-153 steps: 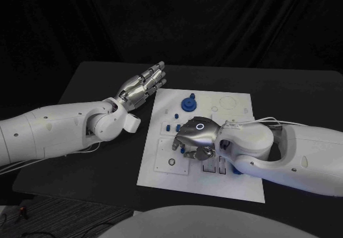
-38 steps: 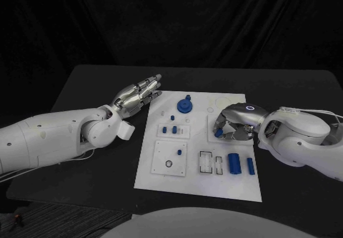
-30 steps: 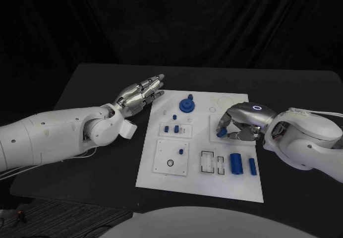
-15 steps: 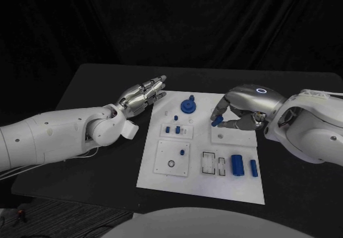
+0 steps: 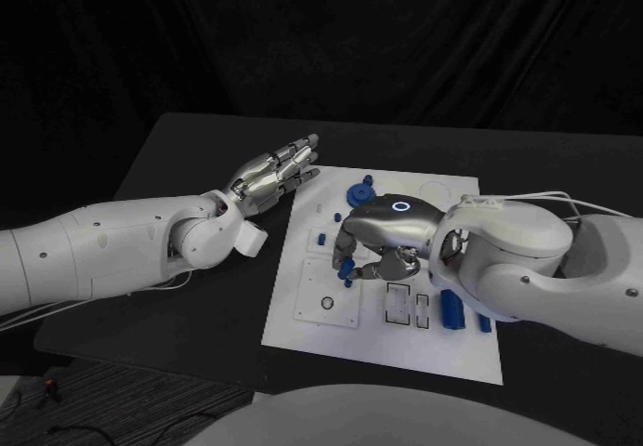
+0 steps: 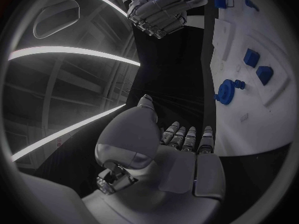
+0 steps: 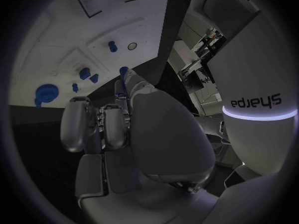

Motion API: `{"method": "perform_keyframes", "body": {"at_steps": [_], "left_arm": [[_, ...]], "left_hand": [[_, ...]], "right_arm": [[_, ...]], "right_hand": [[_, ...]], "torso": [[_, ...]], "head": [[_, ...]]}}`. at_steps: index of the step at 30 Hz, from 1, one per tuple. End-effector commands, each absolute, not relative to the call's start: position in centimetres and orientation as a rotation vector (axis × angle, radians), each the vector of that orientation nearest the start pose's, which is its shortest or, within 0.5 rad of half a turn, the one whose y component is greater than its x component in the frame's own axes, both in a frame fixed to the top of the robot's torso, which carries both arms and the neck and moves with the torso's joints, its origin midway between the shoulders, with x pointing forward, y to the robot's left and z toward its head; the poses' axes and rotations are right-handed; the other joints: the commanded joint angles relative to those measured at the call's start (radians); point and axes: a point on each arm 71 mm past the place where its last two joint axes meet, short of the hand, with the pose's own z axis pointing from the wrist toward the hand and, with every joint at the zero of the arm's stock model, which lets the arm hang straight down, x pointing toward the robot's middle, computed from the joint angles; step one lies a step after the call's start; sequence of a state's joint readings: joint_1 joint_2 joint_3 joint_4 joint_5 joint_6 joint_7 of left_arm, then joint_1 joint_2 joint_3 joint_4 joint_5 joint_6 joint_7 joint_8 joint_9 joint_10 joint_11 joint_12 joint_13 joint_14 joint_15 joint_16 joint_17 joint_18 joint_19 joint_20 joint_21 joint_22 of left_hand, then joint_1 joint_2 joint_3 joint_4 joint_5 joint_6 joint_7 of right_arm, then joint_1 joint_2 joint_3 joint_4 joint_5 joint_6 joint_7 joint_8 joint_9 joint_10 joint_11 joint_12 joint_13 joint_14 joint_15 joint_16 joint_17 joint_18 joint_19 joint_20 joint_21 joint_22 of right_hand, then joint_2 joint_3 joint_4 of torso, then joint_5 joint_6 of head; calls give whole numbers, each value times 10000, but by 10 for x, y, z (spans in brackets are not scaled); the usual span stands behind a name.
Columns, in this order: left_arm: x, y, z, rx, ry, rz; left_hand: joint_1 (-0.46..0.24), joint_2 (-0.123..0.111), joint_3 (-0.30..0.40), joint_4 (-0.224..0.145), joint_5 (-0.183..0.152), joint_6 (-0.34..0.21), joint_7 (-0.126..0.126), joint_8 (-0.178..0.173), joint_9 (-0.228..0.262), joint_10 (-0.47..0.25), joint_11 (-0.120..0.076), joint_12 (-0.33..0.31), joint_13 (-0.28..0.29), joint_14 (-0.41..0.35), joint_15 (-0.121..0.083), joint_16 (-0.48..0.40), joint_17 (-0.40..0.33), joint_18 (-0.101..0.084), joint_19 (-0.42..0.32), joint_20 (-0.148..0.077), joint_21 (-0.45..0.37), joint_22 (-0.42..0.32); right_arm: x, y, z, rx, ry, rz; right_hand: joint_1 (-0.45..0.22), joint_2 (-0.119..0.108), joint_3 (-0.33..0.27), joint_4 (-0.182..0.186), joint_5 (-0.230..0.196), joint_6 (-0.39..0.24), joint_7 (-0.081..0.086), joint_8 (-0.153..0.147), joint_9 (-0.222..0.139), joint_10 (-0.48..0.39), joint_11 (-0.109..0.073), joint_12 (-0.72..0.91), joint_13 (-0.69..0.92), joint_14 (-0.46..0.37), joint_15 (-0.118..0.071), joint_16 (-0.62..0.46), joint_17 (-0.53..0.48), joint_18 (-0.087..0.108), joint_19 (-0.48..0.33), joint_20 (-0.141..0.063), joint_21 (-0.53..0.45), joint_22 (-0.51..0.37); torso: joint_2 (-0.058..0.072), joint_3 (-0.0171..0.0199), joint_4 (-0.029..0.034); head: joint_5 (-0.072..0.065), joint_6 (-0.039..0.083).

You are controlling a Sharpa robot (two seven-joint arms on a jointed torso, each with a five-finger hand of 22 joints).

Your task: Assemble the parts on the task board

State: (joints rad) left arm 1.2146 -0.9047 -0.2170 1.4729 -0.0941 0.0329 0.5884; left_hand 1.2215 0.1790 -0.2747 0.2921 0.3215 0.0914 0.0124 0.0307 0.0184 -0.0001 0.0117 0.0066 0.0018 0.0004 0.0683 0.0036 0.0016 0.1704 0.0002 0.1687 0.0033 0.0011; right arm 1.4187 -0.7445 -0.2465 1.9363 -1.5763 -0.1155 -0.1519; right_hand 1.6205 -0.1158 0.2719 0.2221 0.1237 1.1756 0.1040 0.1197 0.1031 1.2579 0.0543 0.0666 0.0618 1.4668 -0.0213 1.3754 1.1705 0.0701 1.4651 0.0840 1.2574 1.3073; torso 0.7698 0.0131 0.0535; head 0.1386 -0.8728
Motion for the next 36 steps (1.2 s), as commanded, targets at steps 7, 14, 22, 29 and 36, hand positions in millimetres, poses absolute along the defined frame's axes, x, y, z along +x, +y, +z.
{"method": "perform_keyframes", "body": {"at_steps": [7, 14, 22, 29, 36], "left_arm": [[464, 241, -217, -8795, 14750, -17823], [463, 239, -217, -8856, 14953, -17870], [462, 240, -219, -9011, 15329, -17826], [461, 241, -221, -9106, 15554, -17777], [461, 242, -222, -9185, 15764, -17742]], "left_hand": [[-85, 164, 15, 1, -37, -231, -115, -140, -45, 5, -453, 20, 8, -4, -345, -36, -16, -532, -2, -899, -33, -11], [373, 364, 230, -93, 395, -128, 62, -121, -26, 0, -125, -9, 0, -4, -357, -36, -16, -553, -2, -906, -33, -11], [569, 413, 280, -62, 469, 127, 336, -39, 15, 1, 94, 15, 7, -4, -244, -36, -16, -513, -2, -753, -33, -11], [576, 413, 276, -55, 464, 163, 363, -26, 21, 1, 104, 14, 6, -4, -207, -36, -16, -508, -2, -710, -33, -11], [588, 433, 275, -47, 459, 175, 388, -18, 21, 1, 191, 27, 10, -4, -124, -36, -16, -502, -2, -628, -33, -11]], "right_arm": [[363, -40, -168, -9325, 16648, 8522], [362, -35, -179, -9633, 16431, 8363], [359, -33, -190, -9906, 16396, 8245], [355, -28, -193, -9850, 16259, 8508], [349, -24, -193, -9710, 16027, 8816]], "right_hand": [[-80, -70, 79, -2, 72, 25, 76, -74, 50, -54, 31, -37, -2, 343, -2, 58, 10, -52, -16, -12, -51, 1778], [-85, -100, 108, -19, 100, 38, 69, -85, 49, -40, 23, -28, 2, 348, -1, 70, 32, -57, -11, -7, -29, 1784], [-69, -120, 154, -52, 142, 65, 68, -91, 52, -21, 17, -21, 5, 345, -3, 66, 24, -57, -14, -5, -25, 1785], [-55, -131, 194, -82, 162, 93, 66, -92, 56, 12, 8, -10, 10, 345, -8, 72, 36, -57, -17, -5, -20, 1787], [-142, -124, 257, -86, 13, 203, 40, -79, 76, 127, -22, 13, 16, 349, -30, 87, 63, -54, -23, -15, -19, 1786]], "torso": [[23, 2, 17], [5, 10, 5], [5, 5, 4], [7, 6, 16], [-2, 8, 8]], "head": [[-23, 2], [-59, 2], [-102, 2], [-135, 2], [-122, 2]]}}
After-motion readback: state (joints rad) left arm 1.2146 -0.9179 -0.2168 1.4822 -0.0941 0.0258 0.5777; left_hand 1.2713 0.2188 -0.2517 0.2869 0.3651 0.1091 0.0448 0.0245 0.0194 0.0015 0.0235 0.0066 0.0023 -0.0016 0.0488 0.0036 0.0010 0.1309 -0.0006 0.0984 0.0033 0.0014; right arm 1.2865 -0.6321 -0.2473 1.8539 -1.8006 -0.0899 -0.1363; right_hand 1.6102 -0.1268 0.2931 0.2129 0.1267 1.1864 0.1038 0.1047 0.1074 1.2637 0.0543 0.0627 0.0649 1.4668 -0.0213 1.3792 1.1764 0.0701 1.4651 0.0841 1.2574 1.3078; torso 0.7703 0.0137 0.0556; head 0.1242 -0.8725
